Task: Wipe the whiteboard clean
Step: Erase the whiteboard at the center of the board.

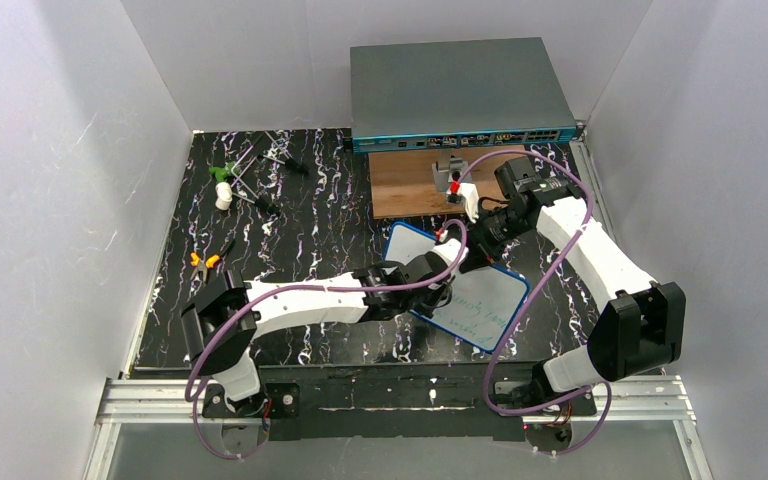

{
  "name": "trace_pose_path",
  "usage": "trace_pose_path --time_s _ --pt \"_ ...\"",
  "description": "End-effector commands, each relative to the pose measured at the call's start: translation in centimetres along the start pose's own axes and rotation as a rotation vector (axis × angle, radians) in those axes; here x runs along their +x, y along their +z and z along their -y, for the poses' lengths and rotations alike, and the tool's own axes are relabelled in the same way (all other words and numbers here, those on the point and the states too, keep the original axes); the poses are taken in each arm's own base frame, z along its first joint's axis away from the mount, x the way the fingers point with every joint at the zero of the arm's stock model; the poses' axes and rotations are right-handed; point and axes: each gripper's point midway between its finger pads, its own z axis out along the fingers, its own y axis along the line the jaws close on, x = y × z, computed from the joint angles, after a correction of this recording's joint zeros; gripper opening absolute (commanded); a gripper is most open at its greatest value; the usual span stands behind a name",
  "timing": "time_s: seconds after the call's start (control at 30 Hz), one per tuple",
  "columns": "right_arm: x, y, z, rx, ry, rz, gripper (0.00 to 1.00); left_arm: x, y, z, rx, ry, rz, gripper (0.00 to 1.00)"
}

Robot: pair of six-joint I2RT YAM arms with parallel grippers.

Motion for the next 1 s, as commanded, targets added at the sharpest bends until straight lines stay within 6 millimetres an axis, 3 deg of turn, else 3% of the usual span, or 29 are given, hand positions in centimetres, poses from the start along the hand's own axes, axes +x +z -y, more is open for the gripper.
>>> trace_pose_path --time_s 0.0,0.1,0.27,0.37,0.5,0.63,0.73,0.8,0.97 --pt "0.0 0.1 -2.4 -0.083 -0.018 0.021 0.01 -0.4 0.6 -4.2 -0.093 -0.124 0.073 0.0" --pt "0.0 0.1 -2.4 -0.083 -0.018 0.022 0.01 2.0 0.5 -5.2 -0.11 -0.154 0.044 0.0" --pt "0.0 0.1 -2.4 -0.084 -0.018 0.021 0.01 4.3 0.5 -4.5 -0.072 -0.166 0.002 0.0" --pt "0.0 0.1 -2.4 -0.086 -0.015 0.018 0.01 3.4 0.5 -2.6 -0.01 -0.132 0.038 0.0" --pt "-0.1 0.1 -2.3 -0.089 -0.013 0.016 0.01 0.9 0.3 0.3 0.087 -0.081 0.101 0.0" --pt "0.0 0.1 -2.3 -0.087 -0.013 0.016 0.01 -1.8 0.4 1.5 0.112 -0.048 0.136 0.0" --pt "0.0 0.1 -2.3 -0.086 -0.014 0.017 0.01 -4.1 0.1 1.1 0.085 -0.018 0.176 0.0" --pt "0.0 0.1 -2.3 -0.085 -0.014 0.017 0.01 -4.6 0.1 -0.3 0.03 -0.025 0.18 0.0" --pt "-0.1 0.0 -2.3 -0.083 -0.015 0.02 0.01 -3.5 0.1 -4.1 -0.048 -0.103 0.151 0.0"
